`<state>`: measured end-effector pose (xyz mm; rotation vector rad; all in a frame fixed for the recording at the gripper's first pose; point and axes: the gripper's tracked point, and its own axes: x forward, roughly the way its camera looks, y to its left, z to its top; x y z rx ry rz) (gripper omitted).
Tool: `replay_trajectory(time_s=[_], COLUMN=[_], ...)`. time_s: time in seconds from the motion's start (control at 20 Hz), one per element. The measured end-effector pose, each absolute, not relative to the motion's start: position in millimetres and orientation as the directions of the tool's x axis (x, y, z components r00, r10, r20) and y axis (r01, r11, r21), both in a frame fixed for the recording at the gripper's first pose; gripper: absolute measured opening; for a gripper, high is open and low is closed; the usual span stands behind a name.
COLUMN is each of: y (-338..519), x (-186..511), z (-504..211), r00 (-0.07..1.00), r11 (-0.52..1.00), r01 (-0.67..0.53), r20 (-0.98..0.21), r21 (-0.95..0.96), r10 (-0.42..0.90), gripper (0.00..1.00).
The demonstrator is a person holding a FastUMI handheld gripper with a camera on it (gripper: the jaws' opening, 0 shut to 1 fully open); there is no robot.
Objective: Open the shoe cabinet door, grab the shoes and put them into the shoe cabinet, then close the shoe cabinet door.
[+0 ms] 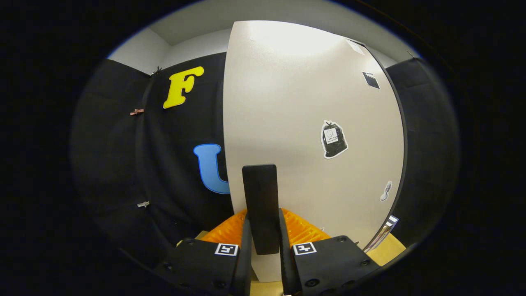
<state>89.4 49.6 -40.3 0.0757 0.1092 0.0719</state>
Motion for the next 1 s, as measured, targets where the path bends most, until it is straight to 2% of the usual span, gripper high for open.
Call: replay_trajectory(time_s=[0.5, 0.9, 1.0], y=[10.8, -53.0, -70.5], x=[8.9, -52.4, -61.6], z=[-32.1, -22.5, -21.2], r00=[0.98, 0.972, 0.971], r11=[0.984, 0.975, 0.974], r01=[-0.148, -0.196, -0.199], r20=[-0.118, -0.112, -0.11], r21=[0.1, 0.107, 0.105], r10=[0.159, 0.208, 0.21], gripper=[0.33, 0.33, 0.28])
